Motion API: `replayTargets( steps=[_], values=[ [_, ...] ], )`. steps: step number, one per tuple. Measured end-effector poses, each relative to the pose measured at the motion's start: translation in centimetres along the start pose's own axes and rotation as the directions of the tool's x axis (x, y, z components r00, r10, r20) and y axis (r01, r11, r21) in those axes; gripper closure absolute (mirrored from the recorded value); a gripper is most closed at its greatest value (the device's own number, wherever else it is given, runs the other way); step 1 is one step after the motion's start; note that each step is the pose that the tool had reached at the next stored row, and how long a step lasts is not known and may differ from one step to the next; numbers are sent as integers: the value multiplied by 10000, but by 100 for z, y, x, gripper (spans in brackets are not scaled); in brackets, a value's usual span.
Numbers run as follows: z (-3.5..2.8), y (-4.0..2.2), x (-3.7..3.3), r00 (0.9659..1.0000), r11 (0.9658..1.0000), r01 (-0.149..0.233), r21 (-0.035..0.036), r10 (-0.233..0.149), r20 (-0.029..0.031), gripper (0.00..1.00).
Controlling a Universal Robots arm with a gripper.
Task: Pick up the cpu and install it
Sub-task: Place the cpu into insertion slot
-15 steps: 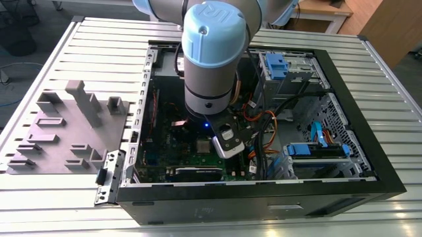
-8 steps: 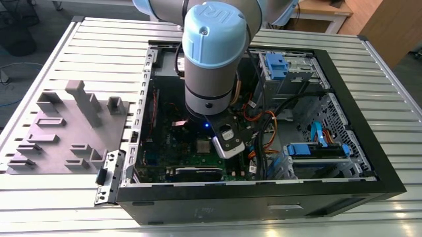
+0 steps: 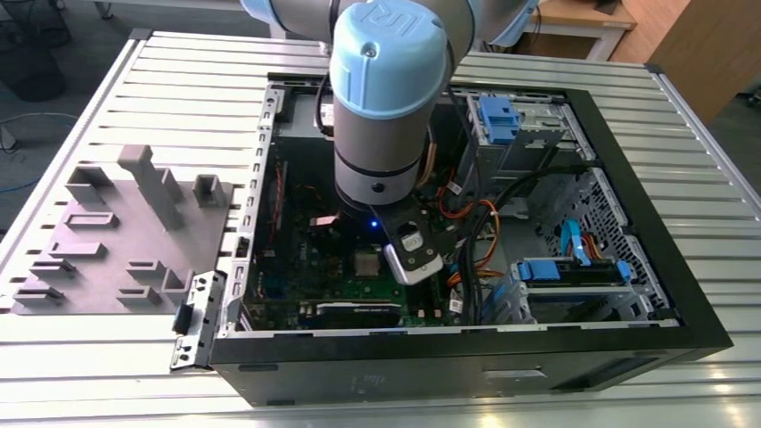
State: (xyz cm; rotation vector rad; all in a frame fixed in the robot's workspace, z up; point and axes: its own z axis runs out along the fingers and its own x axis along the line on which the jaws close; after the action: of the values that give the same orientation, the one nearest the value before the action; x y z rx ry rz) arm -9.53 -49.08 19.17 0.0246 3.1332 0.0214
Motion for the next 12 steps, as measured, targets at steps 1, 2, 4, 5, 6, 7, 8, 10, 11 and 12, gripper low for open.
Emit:
replayTargets(
  steps=[1, 2, 4, 5, 6, 7, 8, 10, 11, 12],
  values=[
    [-15, 0, 0, 10000, 10000, 0, 0, 0, 0, 43],
    [-31, 0, 0, 10000, 10000, 0, 0, 0, 1, 43],
    [-42, 1, -2, 10000, 10000, 2, -3, -2, 2, 43],
    [-42, 1, -4, 10000, 10000, 2, -3, -2, 2, 43],
    [-41, 1, -25, 10000, 10000, 2, -3, -2, 1, 43],
    [-41, 1, -33, 10000, 10000, 1, -1, -1, 0, 43],
    [-41, 1, -33, 10000, 10000, 0, 0, 0, 0, 43],
    [-41, 1, -34, 10000, 10000, 0, -1, 0, 0, 43],
    [-41, 1, -34, 10000, 10000, 0, 0, 0, 0, 43],
    [-41, 1, -34, 10000, 10000, 0, 0, 0, 0, 43]
  ],
)
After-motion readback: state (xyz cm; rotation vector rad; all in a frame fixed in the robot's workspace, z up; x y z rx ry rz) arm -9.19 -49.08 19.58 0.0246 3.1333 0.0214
